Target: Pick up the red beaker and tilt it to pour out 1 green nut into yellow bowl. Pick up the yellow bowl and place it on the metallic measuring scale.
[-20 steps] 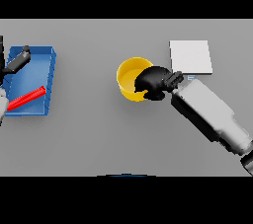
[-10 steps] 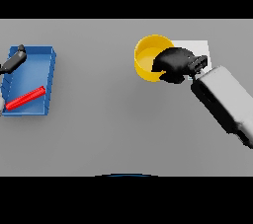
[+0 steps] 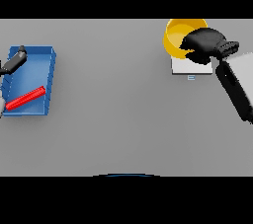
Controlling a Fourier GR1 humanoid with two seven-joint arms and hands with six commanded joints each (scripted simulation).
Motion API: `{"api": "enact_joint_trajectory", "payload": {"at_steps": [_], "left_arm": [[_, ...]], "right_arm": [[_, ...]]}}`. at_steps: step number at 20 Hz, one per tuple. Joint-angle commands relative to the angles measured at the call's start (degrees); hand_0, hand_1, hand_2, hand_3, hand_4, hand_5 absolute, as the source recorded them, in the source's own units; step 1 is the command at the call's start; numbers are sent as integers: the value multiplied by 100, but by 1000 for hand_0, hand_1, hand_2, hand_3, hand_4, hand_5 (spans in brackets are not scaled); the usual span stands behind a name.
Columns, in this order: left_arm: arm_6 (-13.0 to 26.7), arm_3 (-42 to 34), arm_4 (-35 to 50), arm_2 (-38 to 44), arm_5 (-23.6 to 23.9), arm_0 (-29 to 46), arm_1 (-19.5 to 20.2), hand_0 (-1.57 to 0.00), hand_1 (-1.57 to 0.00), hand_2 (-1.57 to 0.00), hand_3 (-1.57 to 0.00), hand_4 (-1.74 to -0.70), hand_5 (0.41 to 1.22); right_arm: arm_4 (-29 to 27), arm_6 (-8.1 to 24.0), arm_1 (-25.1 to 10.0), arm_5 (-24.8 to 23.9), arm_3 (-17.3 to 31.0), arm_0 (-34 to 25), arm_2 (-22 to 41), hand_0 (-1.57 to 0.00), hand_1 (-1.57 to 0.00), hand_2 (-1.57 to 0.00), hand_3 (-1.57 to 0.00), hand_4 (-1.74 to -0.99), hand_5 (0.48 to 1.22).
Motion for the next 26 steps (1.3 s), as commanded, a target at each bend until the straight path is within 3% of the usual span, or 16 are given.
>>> {"api": "enact_joint_trajectory", "payload": {"at_steps": [1,10,13,17,19,21,22,24,26], "left_arm": [[-8,28,-29,-23,21,-14,-27,1,1,1,1,-731,696],[111,-32,-37,13,-15,-52,49,1,1,1,1,-722,679],[27,-22,-23,14,-4,20,36,1,1,1,1,-728,675],[-2,42,-58,-3,-15,-39,49,1,1,1,1,-723,669],[-6,-73,-53,-4,9,38,50,1,1,1,1,-724,667],[13,-47,-61,-4,-8,21,68,1,1,1,1,-724,671],[51,26,-71,-17,-10,-50,34,1,1,1,1,-722,671],[58,16,-73,-36,-13,-54,11,1,1,1,1,-719,668],[6,67,-113,-50,34,-74,-7,1,1,1,1,-718,666]], "right_arm": [[29,-96,0,-120,234,-15,-28,-1571,-1571,-1508,-1171,-1741,1221],[259,-421,180,-846,1793,-194,-144,-1571,-1571,-1397,-1352,-1741,1221],[208,-564,322,-991,2017,-191,-182,-1571,-1571,-1362,-1338,-1741,1221],[169,-715,357,-1063,2211,-204,-211,-1501,-1571,-1330,-1463,-1741,1221],[151,-671,387,-1060,2256,-241,-221,-1448,-1501,-1382,-1390,-1734,1221],[91,-677,382,-994,2276,-256,-259,-1492,-1484,-1450,-1097,-1737,1221],[91,-626,420,-1007,2275,-249,-271,-1439,-1337,-1286,-990,-1688,1221],[163,-632,389,-970,2276,-286,-220,-990,-882,-921,-796,-1629,1080],[289,-588,397,-921,2314,-302,-100,-634,-564,-660,-661,-1593,987]]}}
